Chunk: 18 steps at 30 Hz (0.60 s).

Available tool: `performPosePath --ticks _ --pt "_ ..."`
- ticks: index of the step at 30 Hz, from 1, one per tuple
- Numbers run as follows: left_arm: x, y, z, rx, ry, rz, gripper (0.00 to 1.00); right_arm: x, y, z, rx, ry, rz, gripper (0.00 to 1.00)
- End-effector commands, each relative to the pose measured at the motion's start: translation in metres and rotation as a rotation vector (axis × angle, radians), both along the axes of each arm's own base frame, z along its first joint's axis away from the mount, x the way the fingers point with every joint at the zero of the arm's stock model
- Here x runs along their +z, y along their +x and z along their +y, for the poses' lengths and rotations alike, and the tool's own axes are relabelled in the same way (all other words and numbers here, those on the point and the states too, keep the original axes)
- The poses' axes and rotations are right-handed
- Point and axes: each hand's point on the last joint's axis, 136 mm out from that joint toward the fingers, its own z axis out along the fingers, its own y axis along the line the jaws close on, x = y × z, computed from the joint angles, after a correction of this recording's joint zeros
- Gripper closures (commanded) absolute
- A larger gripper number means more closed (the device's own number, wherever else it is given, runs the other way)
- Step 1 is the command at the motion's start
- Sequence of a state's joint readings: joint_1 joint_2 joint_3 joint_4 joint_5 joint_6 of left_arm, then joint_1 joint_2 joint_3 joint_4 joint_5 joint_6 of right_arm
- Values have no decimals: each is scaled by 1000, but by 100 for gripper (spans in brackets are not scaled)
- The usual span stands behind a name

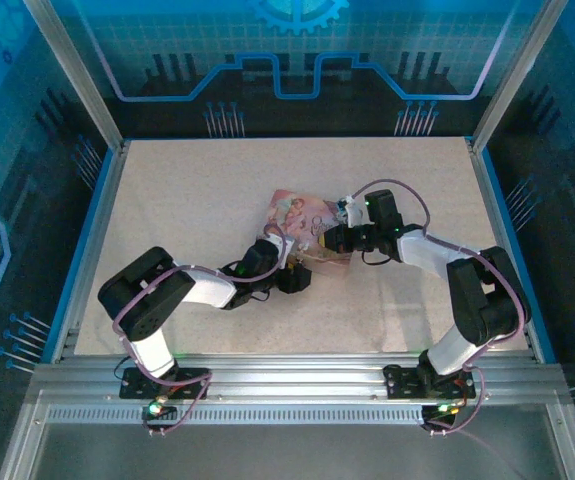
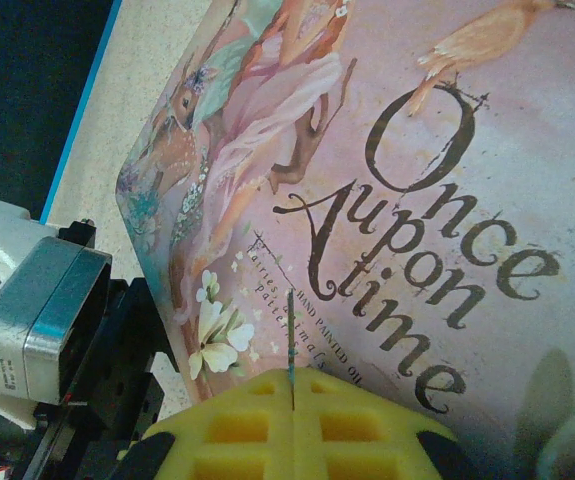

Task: Unlock the padlock with the key

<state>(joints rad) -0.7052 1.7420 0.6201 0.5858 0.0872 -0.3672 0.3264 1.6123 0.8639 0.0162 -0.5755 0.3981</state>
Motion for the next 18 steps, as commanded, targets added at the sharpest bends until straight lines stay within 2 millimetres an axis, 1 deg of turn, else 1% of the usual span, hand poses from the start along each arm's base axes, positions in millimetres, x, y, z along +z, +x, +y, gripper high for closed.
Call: performPosePath --ticks 1,7,18 --pt "24 7 -20 -32 -73 -50 39 -34 -21 -14 -22 -95 111 99" --pt "30 4 -28 -49 -71 -56 43 -34 -21 -15 -23 -95 110 99" --pt "28 7 -33 -13 -73 -32 48 -32 -22 -14 -21 -90 107 99"
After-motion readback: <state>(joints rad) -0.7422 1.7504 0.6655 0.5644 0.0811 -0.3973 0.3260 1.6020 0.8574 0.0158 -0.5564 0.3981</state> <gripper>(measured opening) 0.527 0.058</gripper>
